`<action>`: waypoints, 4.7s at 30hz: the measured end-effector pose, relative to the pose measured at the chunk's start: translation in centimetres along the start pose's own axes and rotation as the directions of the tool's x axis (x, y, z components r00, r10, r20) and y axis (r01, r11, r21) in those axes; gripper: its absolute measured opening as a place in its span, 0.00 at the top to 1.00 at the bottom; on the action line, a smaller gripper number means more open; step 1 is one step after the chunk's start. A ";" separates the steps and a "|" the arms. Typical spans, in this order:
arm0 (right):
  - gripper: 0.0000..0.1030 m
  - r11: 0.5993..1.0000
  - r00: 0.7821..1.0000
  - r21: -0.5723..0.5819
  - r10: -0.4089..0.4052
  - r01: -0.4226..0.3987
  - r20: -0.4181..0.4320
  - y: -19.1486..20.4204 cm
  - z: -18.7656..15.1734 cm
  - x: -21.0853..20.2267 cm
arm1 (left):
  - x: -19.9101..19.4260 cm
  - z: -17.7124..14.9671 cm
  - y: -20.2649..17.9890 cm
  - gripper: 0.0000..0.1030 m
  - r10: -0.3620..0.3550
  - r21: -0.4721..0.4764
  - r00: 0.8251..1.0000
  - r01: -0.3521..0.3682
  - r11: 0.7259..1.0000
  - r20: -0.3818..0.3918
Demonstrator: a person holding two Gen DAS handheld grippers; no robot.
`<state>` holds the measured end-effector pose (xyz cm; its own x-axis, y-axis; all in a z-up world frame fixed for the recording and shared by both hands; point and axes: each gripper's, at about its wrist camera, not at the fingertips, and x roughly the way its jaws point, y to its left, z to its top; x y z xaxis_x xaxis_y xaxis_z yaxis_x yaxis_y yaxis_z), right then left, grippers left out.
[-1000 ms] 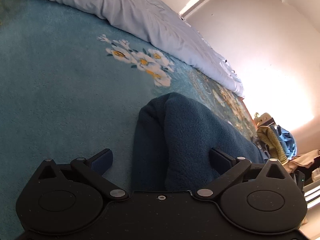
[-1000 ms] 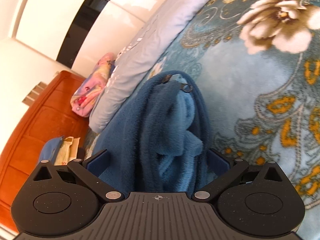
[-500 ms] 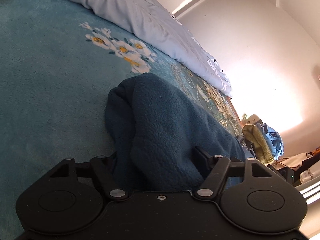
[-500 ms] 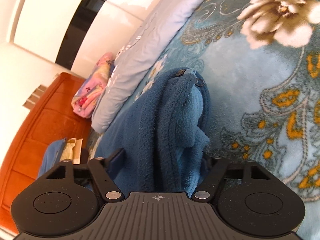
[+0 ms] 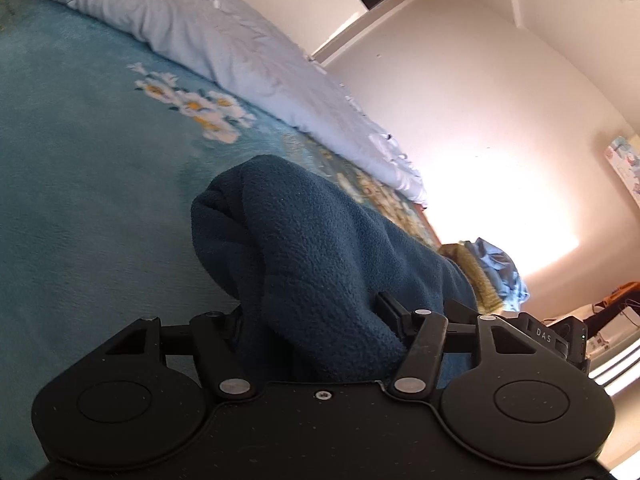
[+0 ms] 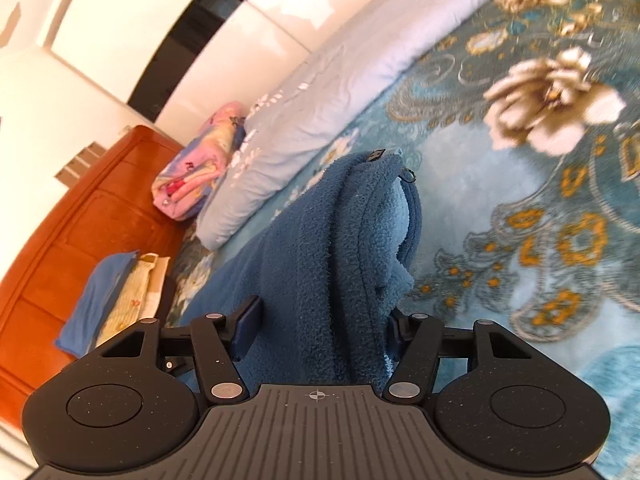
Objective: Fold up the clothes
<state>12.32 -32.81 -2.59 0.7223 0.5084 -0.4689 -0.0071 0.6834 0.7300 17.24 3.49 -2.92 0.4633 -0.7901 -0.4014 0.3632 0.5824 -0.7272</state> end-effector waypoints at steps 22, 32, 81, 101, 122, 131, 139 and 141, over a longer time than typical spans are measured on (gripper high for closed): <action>0.44 0.995 0.954 -0.054 -0.068 0.087 0.293 -4.2 12.2 -22.7 | 13.6 2.8 -26.4 0.44 -0.222 0.327 0.971 0.240 0.914 -0.094; 0.44 0.951 0.913 -0.115 -0.236 0.288 0.333 -7.4 23.8 -32.0 | 26.9 4.8 -36.6 0.44 -0.335 0.322 0.928 0.370 0.871 -0.160; 0.07 0.917 0.781 0.169 -0.396 0.360 0.482 -24.3 31.7 -37.8 | 37.4 2.5 -35.1 0.09 -0.207 0.387 0.968 0.247 0.888 -0.142; 0.00 0.874 0.824 -0.203 -0.305 0.441 0.477 -5.5 15.2 -32.6 | 13.3 -3.6 -23.9 0.02 0.059 0.424 0.998 -0.061 0.903 0.020; 0.00 0.885 0.943 -0.397 -0.118 0.242 0.312 7.9 -2.9 -17.1 | -5.6 -5.6 -14.2 0.02 0.329 0.360 0.905 -0.411 0.838 0.268; 0.00 0.877 0.986 -0.459 -0.080 0.140 0.149 11.5 -8.8 -9.5 | -10.3 -8.1 -10.2 0.02 0.462 0.343 0.788 -0.600 0.723 0.407; 0.00 0.890 0.978 -0.406 -0.196 0.208 0.071 11.1 -13.4 -3.8 | -11.2 -10.5 -9.0 0.01 0.578 0.331 0.649 -0.755 0.566 0.494; 0.00 0.884 0.972 -0.405 -0.226 0.232 0.063 10.9 -14.4 -2.9 | -11.0 -11.0 -9.0 0.01 0.586 0.346 0.633 -0.771 0.535 0.506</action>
<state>0.16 -19.28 -0.47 0.7471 0.3065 -0.5898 -0.1186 0.9346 0.3354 -0.04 4.76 1.91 0.9153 -0.0623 -0.3980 0.1164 0.9867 0.1132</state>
